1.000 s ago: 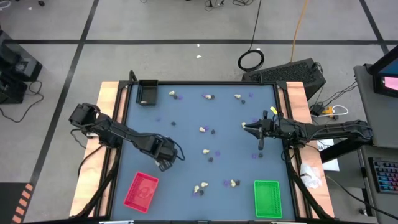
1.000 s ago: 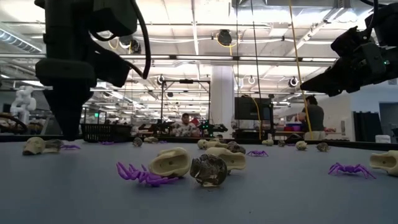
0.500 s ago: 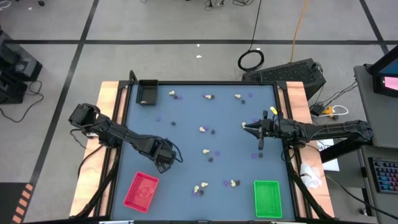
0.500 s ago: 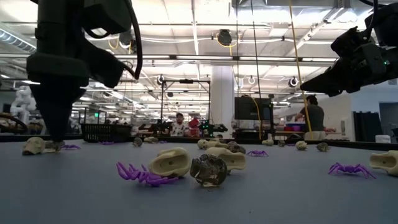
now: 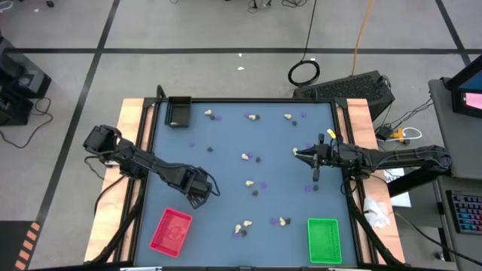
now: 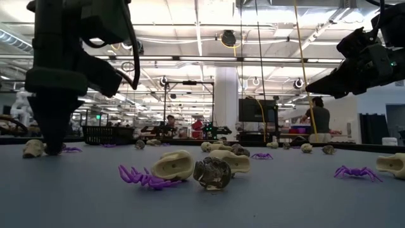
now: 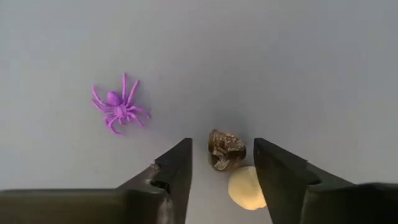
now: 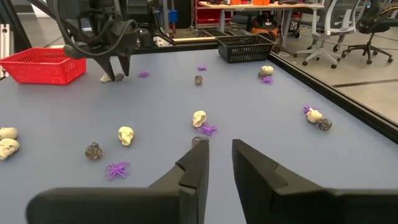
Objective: Sort Halloween decoration
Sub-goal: Put the black skull toy into the red bin
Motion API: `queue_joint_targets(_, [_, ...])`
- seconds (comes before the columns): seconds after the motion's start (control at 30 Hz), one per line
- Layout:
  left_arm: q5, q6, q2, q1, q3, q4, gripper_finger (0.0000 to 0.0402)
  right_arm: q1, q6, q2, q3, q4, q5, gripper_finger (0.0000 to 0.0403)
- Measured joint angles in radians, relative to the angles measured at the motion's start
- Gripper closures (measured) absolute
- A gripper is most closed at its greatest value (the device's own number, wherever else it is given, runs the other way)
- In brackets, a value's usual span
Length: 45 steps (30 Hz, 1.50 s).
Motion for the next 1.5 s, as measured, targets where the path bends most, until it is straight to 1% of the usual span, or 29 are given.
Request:
queue_joint_targets(0.2, [0.000,0.012,0.005,0.000,-0.002,0.001,0.0298,0.000,0.000,0.000,0.000,0.000,0.000,0.0337])
queue_joint_targets(0.43, [-0.001,0.057,0.004,0.000,-0.001,0.000,0.0340,0.000,0.000,0.000,0.000,0.000,0.000,0.0337])
queue_joint_targets(0.63, [-0.001,0.091,0.000,0.001,0.005,-0.008,0.0346,0.000,0.000,0.000,0.000,0.000,0.000,0.0337])
queue_joint_targets(0.8, [-0.007,0.147,0.000,0.004,0.049,-0.034,0.0347,0.000,0.000,0.000,0.000,0.000,0.000,0.0337])
queue_joint_targets(0.93, [-0.009,0.200,0.000,0.009,0.107,-0.073,0.0348,0.000,0.000,0.000,0.000,-0.001,0.000,0.0337])
queue_joint_targets(1.03, [-0.005,0.270,0.000,0.003,0.169,-0.126,0.0349,0.000,0.000,0.000,0.000,-0.001,0.000,0.0337])
queue_joint_targets(1.17, [0.026,0.319,0.000,-0.039,0.294,-0.257,0.0352,0.000,0.000,0.000,0.000,-0.001,0.000,0.0337])
queue_joint_targets(1.3, [0.071,0.317,-0.004,-0.117,0.414,-0.365,0.0358,0.000,0.000,0.000,0.000,-0.001,0.000,0.0337])
queue_joint_targets(1.4, [0.128,0.271,-0.007,-0.191,0.448,-0.389,0.0370,0.000,0.000,0.000,0.000,-0.001,0.000,0.0337])
queue_joint_targets(1.5, [0.169,0.202,-0.006,-0.271,0.447,-0.394,0.0386,0.000,0.000,0.000,0.000,-0.001,0.000,0.0337])
